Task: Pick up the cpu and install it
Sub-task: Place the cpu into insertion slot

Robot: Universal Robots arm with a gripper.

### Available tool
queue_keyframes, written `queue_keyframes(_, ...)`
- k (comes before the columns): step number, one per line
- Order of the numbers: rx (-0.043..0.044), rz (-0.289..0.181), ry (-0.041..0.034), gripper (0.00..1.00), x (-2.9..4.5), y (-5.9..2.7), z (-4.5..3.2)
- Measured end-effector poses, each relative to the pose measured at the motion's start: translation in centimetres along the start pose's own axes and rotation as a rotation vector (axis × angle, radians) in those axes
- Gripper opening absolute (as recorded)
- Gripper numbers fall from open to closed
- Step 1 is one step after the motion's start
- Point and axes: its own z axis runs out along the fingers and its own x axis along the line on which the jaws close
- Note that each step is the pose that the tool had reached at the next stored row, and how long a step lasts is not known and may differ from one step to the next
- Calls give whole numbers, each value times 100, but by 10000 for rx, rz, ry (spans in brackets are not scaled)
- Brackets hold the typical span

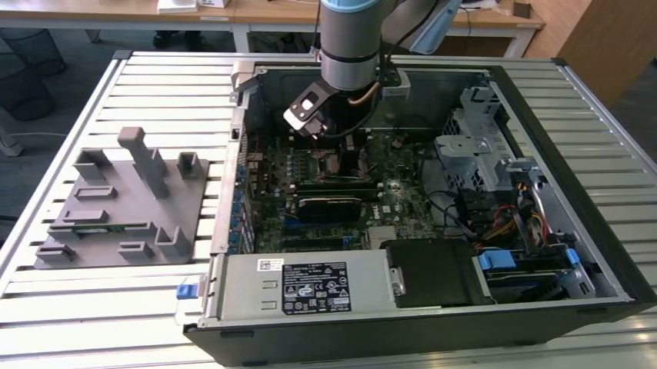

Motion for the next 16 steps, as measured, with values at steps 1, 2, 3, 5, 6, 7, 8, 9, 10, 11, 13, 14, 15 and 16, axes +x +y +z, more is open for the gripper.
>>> queue_keyframes(1,-1,0,1,61,0,1,-14)
queue_keyframes(2,-1,0,1,61,-1,1,-29)
queue_keyframes(3,0,0,1,61,-1,2,-46)
queue_keyframes(5,1,0,1,60,-2,3,-76)
queue_keyframes(6,7,-1,1,47,-4,6,-135)
queue_keyframes(7,8,-1,1,36,-4,6,-144)
queue_keyframes(8,10,-1,1,36,-4,6,-152)
queue_keyframes(9,13,-1,1,30,-4,7,-160)
queue_keyframes(10,14,-1,1,30,-4,7,-165)
queue_keyframes(11,15,-1,1,24,-5,7,-171)
queue_keyframes(13,15,0,2,18,-4,8,-177)
queue_keyframes(14,15,0,2,12,-5,8,-180)
queue_keyframes(15,17,-1,1,12,-5,7,-185)
queue_keyframes(16,18,-1,1,12,-5,8,-191)
